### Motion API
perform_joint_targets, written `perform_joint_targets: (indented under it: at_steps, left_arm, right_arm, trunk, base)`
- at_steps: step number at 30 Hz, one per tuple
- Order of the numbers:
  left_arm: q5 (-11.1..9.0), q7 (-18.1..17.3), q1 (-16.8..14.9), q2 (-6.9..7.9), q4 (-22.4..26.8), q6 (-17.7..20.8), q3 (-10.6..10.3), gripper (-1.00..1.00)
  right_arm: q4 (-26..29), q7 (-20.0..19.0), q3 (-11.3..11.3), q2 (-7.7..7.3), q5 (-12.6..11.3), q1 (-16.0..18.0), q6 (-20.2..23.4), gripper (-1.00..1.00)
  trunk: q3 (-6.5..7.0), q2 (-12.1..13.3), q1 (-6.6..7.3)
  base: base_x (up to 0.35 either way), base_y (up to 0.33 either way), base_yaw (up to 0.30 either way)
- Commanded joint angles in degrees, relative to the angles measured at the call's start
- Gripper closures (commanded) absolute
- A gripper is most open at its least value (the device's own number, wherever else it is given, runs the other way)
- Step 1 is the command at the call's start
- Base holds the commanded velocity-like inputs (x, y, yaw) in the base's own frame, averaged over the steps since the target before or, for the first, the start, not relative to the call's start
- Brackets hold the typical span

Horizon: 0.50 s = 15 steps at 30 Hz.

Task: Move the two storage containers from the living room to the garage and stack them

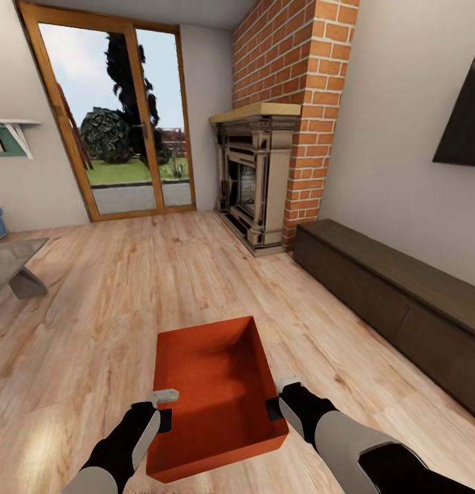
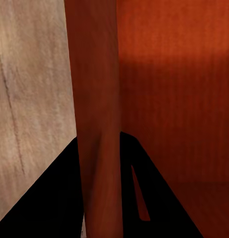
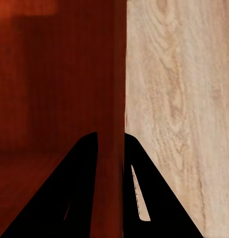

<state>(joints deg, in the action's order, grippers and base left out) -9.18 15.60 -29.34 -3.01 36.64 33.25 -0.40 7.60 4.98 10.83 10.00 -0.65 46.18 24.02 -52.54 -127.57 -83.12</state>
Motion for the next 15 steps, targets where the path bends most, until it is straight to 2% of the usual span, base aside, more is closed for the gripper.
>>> perform_joint_targets:
  at_steps: [1, 15]
  left_arm:
    - [-0.49, 0.57, -0.01, 0.02, 0.07, 0.23, -0.13, 1.0]
    - [-0.49, 0.57, -0.01, 0.02, 0.02, 0.23, -0.13, 1.0]
  right_arm:
    - [0.13, 0.03, -0.37, 0.0, 0.74, 0.04, 0.42, 1.0]
    - [0.13, 0.03, -0.37, 0.0, 0.74, 0.02, 0.42, 1.0]
  trunk:
    - [-0.05, -0.02, 0.01]
    - [-0.05, -0.02, 0.01]
  base:
    - [0.0, 0.0, 0.292]
    - [0.0, 0.0, 0.292]
